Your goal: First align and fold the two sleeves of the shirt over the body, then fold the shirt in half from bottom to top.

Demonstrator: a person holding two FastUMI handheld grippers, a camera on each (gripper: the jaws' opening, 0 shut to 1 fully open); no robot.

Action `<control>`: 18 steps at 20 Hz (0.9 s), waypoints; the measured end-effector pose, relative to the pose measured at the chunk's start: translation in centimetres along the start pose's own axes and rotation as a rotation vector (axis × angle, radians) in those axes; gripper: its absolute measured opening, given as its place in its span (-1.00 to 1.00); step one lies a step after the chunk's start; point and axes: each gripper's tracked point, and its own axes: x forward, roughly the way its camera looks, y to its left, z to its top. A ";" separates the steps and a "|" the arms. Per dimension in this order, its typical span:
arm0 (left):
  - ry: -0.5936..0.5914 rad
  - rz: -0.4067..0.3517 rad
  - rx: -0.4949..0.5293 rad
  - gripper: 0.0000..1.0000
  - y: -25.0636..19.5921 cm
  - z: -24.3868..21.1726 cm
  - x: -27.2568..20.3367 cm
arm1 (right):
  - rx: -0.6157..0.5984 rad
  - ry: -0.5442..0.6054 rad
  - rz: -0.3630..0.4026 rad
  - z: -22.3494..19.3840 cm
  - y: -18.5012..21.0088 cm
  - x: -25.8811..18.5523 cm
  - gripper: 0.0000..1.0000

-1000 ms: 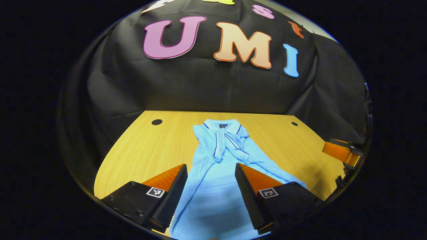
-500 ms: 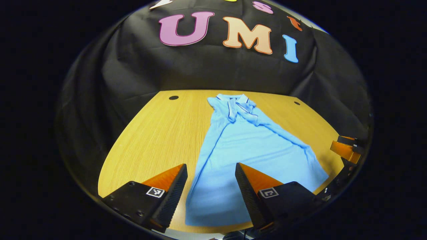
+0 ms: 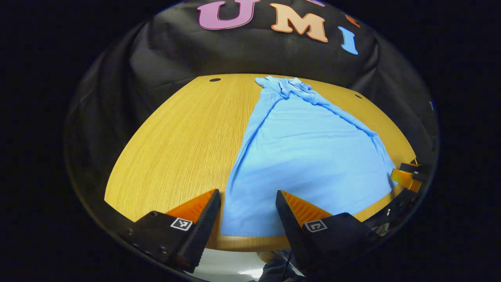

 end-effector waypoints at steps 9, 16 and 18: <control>-0.040 -0.090 0.017 -0.33 -2.7 -0.1 0.0 | -0.004 0.042 0.110 -0.2 3.6 0.2 -0.86; 0.009 -0.122 -0.069 -0.98 -2.7 1.2 -0.2 | 0.053 0.044 0.148 1.7 4.2 0.1 -0.94; -0.010 -0.128 -0.071 -1.00 -2.6 2.9 -0.6 | 0.060 0.004 0.163 4.0 4.4 -0.4 -0.94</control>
